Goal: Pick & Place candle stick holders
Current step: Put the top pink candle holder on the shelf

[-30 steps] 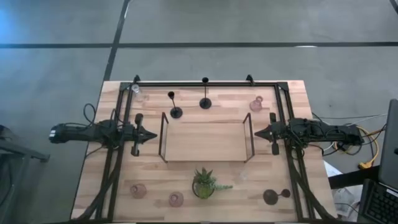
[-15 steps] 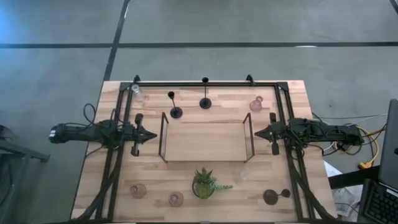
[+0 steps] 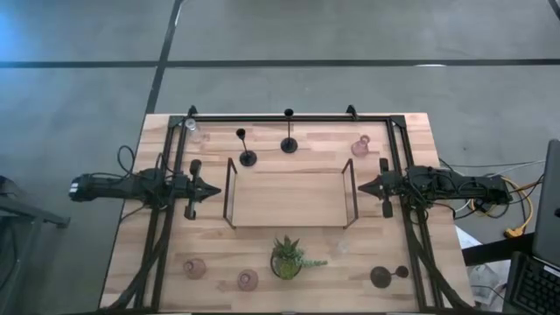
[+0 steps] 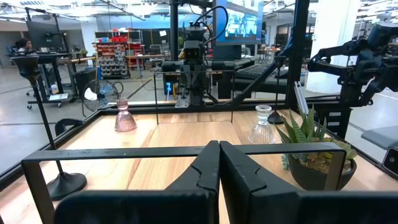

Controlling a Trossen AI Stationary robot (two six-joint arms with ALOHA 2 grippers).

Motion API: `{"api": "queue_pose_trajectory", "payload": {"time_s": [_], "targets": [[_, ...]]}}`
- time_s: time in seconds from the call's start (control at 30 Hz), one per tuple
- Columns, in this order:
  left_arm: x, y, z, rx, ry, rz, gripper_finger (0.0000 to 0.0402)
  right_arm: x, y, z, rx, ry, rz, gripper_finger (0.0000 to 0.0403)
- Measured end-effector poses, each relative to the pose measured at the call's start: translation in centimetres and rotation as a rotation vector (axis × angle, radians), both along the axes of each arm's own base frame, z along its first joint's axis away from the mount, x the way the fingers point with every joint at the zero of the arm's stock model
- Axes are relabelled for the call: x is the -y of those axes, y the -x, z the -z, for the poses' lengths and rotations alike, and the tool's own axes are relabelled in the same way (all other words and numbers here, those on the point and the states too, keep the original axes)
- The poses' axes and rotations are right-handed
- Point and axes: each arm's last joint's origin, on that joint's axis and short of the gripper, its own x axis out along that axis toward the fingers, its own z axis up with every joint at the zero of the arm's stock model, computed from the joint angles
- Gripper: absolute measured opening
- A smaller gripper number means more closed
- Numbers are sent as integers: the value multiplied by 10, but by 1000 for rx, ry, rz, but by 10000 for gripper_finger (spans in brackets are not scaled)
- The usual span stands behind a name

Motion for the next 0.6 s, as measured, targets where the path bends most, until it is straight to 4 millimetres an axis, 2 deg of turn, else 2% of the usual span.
{"api": "queue_pose_trajectory", "payload": {"time_s": [0.6], "targets": [[0, 0, 0, 0, 0, 0, 14, 1, -1, -2, 26, -9, 29, 8]]}}
